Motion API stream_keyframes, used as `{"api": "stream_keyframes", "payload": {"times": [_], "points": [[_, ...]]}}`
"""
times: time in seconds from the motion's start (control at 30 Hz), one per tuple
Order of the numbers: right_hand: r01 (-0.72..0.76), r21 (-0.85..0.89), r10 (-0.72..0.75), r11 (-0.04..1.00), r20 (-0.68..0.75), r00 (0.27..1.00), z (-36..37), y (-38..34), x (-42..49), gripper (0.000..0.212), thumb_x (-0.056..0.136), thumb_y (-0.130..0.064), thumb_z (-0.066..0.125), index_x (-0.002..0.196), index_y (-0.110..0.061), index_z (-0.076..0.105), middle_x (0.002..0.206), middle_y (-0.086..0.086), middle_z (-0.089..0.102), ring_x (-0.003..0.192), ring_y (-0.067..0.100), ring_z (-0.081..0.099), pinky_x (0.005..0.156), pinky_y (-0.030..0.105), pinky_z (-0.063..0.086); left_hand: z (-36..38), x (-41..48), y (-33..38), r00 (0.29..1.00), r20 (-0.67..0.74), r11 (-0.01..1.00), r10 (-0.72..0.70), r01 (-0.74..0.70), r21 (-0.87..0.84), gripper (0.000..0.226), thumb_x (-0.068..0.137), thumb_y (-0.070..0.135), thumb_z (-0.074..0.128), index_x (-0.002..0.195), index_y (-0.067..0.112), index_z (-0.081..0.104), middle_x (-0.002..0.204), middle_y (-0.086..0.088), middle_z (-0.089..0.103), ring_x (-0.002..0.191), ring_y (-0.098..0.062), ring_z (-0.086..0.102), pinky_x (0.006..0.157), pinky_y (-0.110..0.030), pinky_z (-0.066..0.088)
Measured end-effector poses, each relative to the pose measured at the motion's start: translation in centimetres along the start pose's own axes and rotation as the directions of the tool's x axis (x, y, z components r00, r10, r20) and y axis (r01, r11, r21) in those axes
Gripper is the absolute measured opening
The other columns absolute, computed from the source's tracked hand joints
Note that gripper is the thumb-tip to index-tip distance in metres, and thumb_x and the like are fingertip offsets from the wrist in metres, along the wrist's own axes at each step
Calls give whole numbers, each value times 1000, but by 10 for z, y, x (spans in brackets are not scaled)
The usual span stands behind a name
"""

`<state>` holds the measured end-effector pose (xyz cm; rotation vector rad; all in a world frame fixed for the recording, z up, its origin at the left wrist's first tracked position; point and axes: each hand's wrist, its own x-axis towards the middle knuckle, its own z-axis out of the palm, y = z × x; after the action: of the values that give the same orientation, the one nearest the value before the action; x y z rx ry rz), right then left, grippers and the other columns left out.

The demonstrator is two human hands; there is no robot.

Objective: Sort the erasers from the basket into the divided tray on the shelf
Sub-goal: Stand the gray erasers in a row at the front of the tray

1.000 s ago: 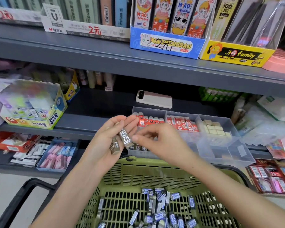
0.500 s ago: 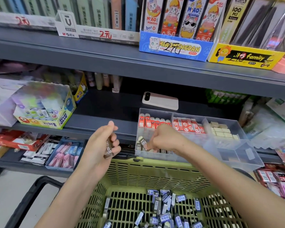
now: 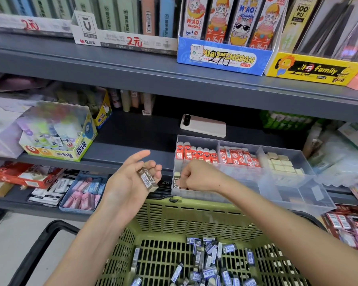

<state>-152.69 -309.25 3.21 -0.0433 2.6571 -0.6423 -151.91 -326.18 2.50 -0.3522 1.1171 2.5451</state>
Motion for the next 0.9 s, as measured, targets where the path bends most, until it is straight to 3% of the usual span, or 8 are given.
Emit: {"api": "stream_keyframes", "payload": {"times": [0.1,0.2,0.3,0.47,0.57,0.7,0.77,0.9], "points": [[28,10,-27,1000,-53,998,-1,0,-9,33,89,-14,57,55,-12,56,97,10,65,93,24,63,76,27,47,1,-1,0,997,69,999,27,-26,-27,30,97,0,33,111,7,58,95,-21,70,87,-28,72,72,-36,58],[103,161,-60,981,-251,966,-5,-6,-27,39,94,-27,52,61,-8,63,77,15,68,64,17,59,64,30,47,3,-4,0,983,158,996,90,-92,10,34,88,3,44,119,10,56,106,-20,70,105,-31,66,90,-41,48],[148,599,-66,787,-156,986,-2,-25,-50,24,89,-33,60,74,-16,69,73,5,71,59,8,58,60,26,51,7,-8,-4,952,260,972,162,-200,123,34,89,10,44,121,14,55,114,-13,69,116,-25,61,97,-38,44],[155,736,-89,659,-129,988,-3,-27,-61,9,81,-22,72,77,-15,70,67,2,69,54,6,56,48,18,46,17,-13,-8,890,426,888,160,-319,332,35,90,27,48,125,27,53,126,5,63,125,-9,52,95,-32,50],[94,700,33,708,-166,986,-19,-7,-58,16,78,-25,74,66,-14,70,62,5,69,47,5,53,42,17,39,12,-13,-7,868,445,618,220,-477,625,31,99,24,45,125,40,50,127,22,58,125,6,44,100,-15,34],[-107,211,149,972,-197,969,-26,12,-45,26,76,-34,72,68,-9,73,61,1,70,53,0,54,56,22,42,-5,-16,-19,808,501,12,310,-531,848,35,97,28,46,131,35,44,131,23,44,120,11,35,100,-14,24],[-171,12,170,985,-191,967,-21,10,-39,30,76,-38,69,70,-8,71,68,3,70,63,10,57,58,24,43,-11,-18,-27,806,520,-120,283,-508,853,41,97,35,44,138,29,43,131,22,36,125,5,26,108,-21,17],[-222,-185,179,957,-221,959,-11,0,-25,36,75,-39,66,54,-17,46,55,-4,46,53,12,45,45,24,29,-16,-17,-38,798,554,-187,239,-522,832,54,93,47,35,141,25,40,134,22,32,130,5,19,112,-20,3]]}}
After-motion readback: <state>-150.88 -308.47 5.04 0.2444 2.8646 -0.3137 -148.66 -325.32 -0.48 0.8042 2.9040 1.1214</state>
